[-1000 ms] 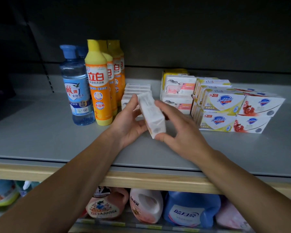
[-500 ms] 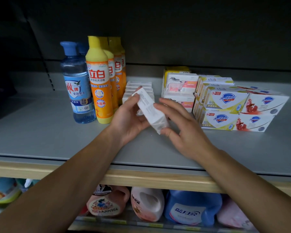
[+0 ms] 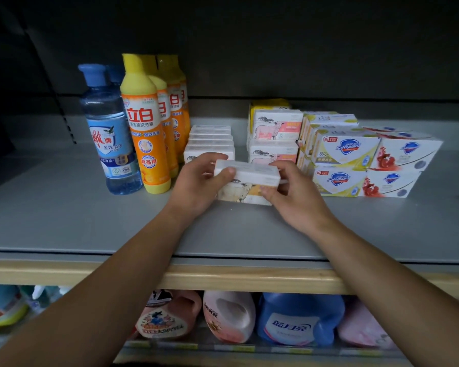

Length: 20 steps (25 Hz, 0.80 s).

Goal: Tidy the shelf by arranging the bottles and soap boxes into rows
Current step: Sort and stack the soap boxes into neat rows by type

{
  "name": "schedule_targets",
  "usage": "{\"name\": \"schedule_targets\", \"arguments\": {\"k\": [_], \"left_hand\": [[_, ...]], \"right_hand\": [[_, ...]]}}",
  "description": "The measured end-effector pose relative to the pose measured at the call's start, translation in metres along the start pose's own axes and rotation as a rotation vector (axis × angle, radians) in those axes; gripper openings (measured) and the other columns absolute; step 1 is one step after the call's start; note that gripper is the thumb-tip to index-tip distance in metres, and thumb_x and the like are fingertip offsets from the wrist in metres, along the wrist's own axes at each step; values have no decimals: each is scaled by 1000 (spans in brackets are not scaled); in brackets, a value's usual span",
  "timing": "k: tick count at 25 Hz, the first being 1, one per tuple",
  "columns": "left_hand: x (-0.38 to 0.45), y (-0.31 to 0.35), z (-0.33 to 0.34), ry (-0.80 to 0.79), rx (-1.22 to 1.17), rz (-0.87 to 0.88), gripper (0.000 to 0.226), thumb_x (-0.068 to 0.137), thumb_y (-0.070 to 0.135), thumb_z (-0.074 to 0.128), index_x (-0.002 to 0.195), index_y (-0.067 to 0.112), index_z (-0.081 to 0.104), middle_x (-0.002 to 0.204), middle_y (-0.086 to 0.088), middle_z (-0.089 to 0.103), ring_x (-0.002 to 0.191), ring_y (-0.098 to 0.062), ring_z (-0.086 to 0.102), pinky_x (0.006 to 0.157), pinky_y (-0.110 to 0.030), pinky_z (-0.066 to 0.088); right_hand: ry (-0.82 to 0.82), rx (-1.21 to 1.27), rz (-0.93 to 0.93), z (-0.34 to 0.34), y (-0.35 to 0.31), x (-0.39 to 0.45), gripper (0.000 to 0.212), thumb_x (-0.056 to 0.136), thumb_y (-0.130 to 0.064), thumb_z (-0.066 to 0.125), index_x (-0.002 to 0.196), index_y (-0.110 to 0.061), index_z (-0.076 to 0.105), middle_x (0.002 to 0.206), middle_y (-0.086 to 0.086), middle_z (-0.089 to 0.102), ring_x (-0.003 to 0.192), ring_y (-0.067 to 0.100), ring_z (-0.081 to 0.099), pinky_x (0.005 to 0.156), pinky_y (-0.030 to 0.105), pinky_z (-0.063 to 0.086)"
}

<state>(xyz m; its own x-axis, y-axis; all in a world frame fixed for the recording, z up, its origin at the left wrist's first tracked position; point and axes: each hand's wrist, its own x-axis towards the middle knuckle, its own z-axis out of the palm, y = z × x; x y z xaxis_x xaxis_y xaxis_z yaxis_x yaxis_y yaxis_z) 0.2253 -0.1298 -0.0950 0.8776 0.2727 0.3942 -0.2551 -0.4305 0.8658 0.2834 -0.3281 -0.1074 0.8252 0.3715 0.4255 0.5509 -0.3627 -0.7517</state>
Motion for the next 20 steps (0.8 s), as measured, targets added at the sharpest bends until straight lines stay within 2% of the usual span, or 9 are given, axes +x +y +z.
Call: {"name": "schedule_targets", "arguments": {"k": [2,5,6,8,10,12,14,17,20], "left_hand": [[2,-5,-2,7,116,-25,24,90,33,65,113,26,65,109,11,66,103,-10,61,81,-27,57],[-1,-3,1,6,170,-9,19,91,31,64,109,27,65,109,16,65,101,-4,61,79,-15,53],[-3,0,2,50,245,47,24,89,33,66,112,25,66,114,12,66,100,-2,60,81,-15,51],[-4,5,5,71,483,251,42,84,37,71,122,20,66,124,4,64,109,-11,57,93,-22,44],[-3,9,10,-54,701,366,53,83,43,72,129,19,62,129,-1,63,118,-21,52,98,-28,37],[-1,11,8,-116,798,377,55,84,42,70,133,19,59,128,-6,62,117,-27,52,98,-33,38],[2,9,-5,-89,834,402,54,84,37,72,133,18,59,125,-8,62,112,-30,52,96,-36,39],[9,1,-25,-40,887,376,53,82,33,74,131,17,59,125,-9,61,110,-32,53,96,-41,43],[18,-8,-30,-33,956,298,53,86,33,70,134,17,56,133,-8,58,116,-32,53,100,-43,43]], "right_hand": [[-42,-46,12,1,2,0,44,87,-18,71,126,-20,50,107,-3,67,96,14,68,88,32,53],[-52,-47,-11,2,2,0,42,86,-20,72,123,-21,51,102,-8,66,92,11,68,87,34,54],[-54,-44,-20,2,3,0,42,86,-20,72,122,-21,51,102,-7,67,91,11,68,87,35,55],[-74,-19,-32,2,3,0,44,85,-20,74,123,-21,53,104,-2,69,94,14,68,89,40,54],[-109,-18,-43,2,5,1,49,83,-23,75,127,-23,53,108,0,69,100,17,67,93,42,52],[-131,-85,-42,2,4,0,60,81,-30,76,134,-28,48,113,-6,66,107,15,64,97,39,49],[-140,-150,-28,4,3,0,67,80,-39,74,139,-28,43,117,-8,62,113,13,61,100,33,46],[-192,-259,-28,5,3,0,61,84,-45,67,137,-25,46,132,-6,59,123,12,54,102,28,41],[-229,-317,-32,5,1,0,55,85,-47,64,134,-24,51,136,-7,56,127,12,50,102,25,38]]}}
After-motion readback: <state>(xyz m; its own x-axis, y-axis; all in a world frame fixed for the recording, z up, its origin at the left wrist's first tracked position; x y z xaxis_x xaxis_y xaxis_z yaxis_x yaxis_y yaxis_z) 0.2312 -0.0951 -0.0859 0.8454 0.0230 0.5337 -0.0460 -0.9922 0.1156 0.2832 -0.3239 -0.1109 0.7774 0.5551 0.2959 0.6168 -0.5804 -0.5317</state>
